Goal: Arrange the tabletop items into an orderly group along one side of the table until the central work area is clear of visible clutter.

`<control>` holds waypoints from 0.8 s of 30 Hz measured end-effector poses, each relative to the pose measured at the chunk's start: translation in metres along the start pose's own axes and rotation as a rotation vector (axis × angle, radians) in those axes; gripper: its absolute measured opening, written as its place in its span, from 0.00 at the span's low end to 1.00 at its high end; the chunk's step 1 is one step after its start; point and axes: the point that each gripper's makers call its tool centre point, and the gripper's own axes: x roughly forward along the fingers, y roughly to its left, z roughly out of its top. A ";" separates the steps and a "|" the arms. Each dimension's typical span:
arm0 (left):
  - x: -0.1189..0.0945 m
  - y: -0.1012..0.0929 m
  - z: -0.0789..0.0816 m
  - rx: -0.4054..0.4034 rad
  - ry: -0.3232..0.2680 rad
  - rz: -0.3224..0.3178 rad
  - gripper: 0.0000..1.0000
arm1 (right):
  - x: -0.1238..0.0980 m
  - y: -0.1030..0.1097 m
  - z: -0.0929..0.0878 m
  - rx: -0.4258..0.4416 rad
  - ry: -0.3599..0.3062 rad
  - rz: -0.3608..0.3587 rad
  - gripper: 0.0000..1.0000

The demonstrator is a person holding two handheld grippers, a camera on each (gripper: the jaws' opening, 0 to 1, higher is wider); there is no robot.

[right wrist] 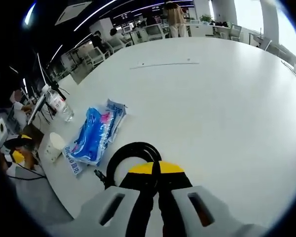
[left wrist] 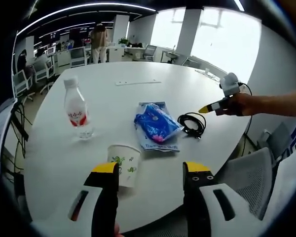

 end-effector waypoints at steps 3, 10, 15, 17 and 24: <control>-0.001 0.000 -0.003 0.000 0.002 -0.001 0.52 | -0.005 0.003 0.001 -0.003 -0.009 -0.001 0.00; -0.002 0.000 -0.005 -0.005 0.004 0.000 0.51 | -0.012 0.015 0.003 -0.018 -0.018 0.007 0.00; -0.002 0.003 -0.007 -0.009 0.008 0.005 0.51 | -0.014 0.026 0.005 -0.033 -0.024 0.022 0.00; -0.002 0.003 -0.007 -0.009 0.009 0.007 0.51 | -0.014 0.027 0.006 -0.040 -0.026 0.028 0.00; 0.000 0.011 -0.008 -0.010 0.014 0.019 0.51 | -0.010 0.028 0.006 -0.049 -0.026 0.041 0.00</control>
